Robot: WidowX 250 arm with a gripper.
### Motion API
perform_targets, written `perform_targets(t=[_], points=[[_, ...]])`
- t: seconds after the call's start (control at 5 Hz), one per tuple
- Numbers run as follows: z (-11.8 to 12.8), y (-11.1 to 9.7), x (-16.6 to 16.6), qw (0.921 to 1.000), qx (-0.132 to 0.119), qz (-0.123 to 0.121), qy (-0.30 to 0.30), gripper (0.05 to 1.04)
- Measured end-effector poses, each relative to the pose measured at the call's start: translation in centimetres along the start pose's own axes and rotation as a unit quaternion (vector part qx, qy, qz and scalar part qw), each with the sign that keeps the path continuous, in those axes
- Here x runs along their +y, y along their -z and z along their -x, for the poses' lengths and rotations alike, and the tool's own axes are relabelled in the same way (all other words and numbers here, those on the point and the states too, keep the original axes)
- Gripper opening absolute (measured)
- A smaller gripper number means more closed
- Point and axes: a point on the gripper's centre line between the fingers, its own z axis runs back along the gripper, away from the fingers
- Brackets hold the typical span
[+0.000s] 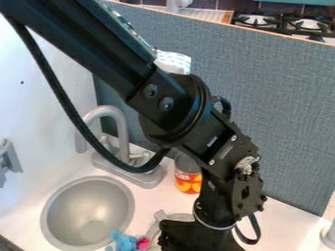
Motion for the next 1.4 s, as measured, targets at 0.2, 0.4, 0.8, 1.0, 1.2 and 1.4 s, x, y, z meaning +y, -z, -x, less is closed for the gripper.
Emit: perform_targets(t=[0.2, 0.4, 0.8, 1.0, 1.2, 1.4], points=[[0.2, 0.5, 0.1, 0.9999, 0.009, -0.006, 0.0, 1.001], [0.1, 0.9, -1.3, 0.9996, -0.016, 0.003, 0.025, 1.001], [0.8, 3.5, -4.4, 0.9956, -0.045, 0.024, 0.078, 1.001], [0.3, 4.5, -5.3, 0.9956, -0.044, 0.036, 0.074, 1.001], [-0.3, 6.0, -6.1, 0.9957, -0.04, 0.037, 0.075, 1.001], [-0.9, 6.8, -6.5, 0.9961, -0.039, 0.033, 0.073, 1.001]])
